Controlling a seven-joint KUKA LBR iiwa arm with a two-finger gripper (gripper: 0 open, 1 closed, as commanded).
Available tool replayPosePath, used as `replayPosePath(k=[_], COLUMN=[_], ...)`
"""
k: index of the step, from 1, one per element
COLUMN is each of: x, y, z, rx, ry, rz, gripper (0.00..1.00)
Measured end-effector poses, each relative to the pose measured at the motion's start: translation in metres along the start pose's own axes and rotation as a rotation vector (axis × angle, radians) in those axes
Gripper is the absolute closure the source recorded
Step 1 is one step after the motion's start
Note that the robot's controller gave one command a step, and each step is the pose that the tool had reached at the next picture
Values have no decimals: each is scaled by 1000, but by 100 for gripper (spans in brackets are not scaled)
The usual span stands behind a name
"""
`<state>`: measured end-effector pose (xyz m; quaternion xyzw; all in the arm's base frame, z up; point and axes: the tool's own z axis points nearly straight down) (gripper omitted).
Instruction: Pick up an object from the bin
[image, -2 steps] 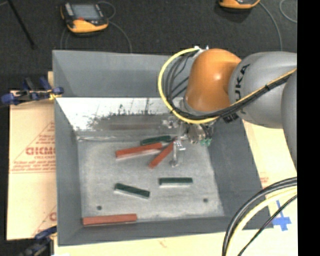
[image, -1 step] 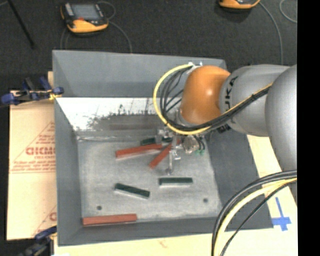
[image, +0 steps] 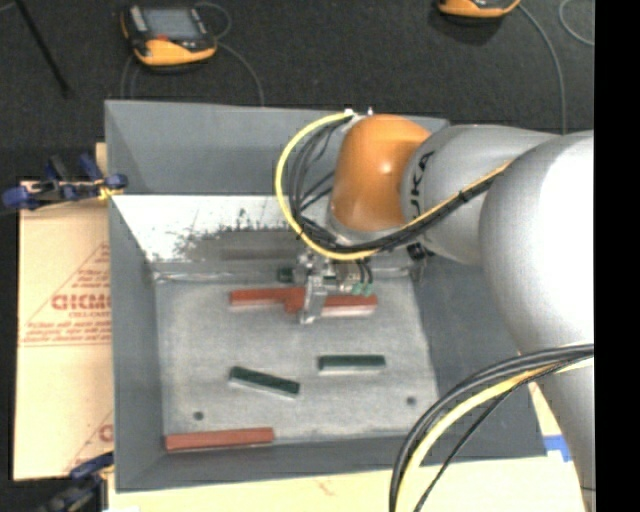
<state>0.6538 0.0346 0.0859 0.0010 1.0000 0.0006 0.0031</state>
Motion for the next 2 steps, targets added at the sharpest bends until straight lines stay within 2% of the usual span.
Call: replayPosePath(k=[1,2], x=[0,5], y=[0,-6], z=[0,-50], rx=[0,2], ry=[0,9], rz=[0,-11], gripper=[100,100])
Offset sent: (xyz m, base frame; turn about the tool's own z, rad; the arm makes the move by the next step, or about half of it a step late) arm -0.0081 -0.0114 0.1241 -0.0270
